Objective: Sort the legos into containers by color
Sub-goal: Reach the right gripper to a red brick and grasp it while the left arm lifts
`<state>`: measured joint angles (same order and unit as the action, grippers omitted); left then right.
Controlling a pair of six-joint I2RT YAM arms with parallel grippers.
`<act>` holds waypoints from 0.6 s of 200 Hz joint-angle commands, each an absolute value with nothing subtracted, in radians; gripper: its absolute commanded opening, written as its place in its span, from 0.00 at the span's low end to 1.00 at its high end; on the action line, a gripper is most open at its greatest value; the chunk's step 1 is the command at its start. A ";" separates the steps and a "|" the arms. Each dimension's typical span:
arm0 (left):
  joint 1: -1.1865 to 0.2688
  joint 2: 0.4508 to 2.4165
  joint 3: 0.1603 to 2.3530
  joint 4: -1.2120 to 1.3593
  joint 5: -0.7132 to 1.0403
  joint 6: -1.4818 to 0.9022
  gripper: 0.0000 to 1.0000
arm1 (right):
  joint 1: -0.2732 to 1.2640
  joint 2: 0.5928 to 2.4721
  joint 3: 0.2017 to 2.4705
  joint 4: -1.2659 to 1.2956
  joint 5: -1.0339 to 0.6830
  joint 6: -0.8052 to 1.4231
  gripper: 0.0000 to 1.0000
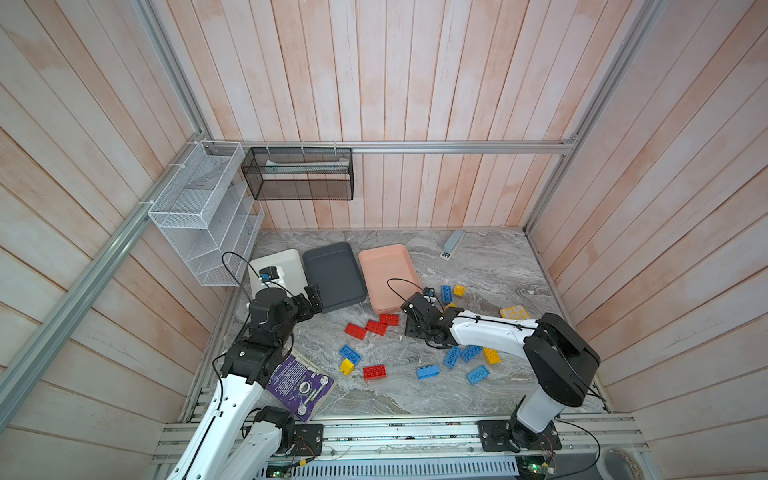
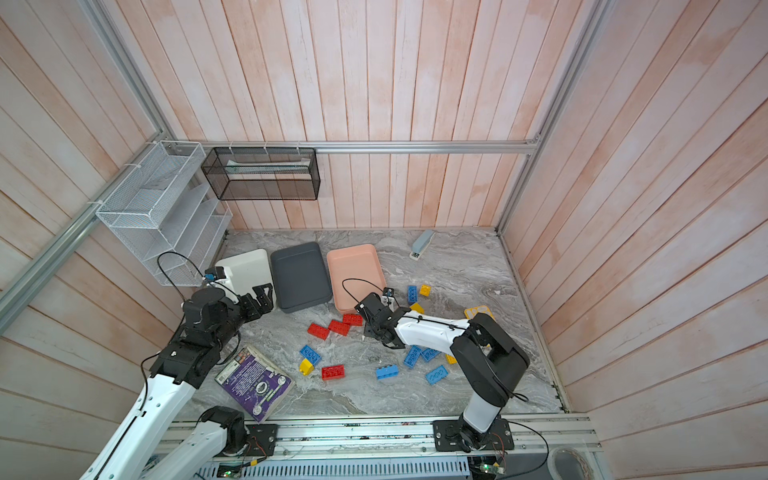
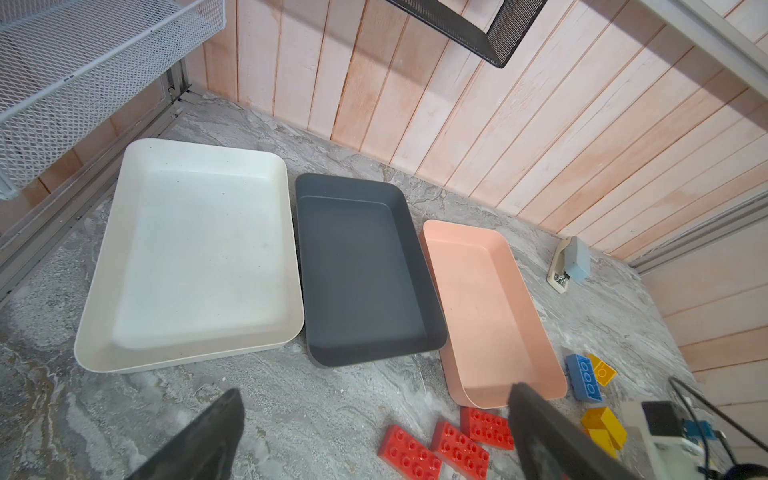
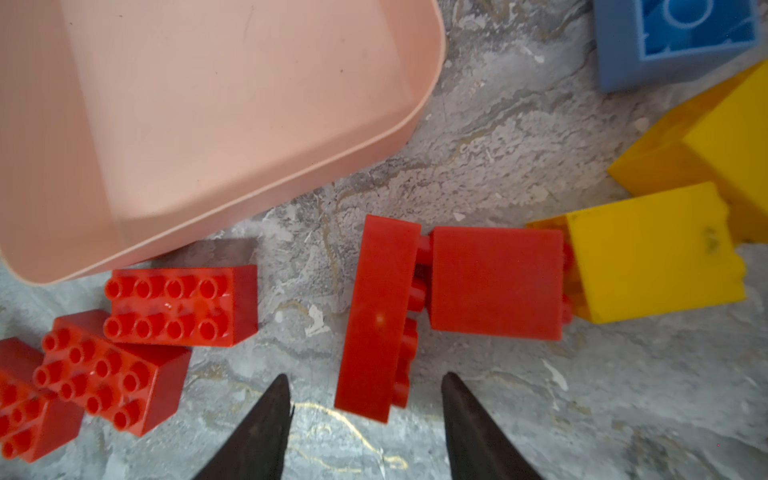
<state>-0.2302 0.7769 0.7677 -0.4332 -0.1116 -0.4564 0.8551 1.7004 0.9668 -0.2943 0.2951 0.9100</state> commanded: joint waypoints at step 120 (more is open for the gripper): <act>-0.238 0.793 0.763 -0.424 -0.089 -0.434 1.00 | 0.849 1.789 1.030 -0.304 0.385 0.858 0.19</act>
<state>-0.2325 0.7902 0.7677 -0.4324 -0.1043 -0.4519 0.8536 1.7794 1.0107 -0.2893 0.3626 0.8734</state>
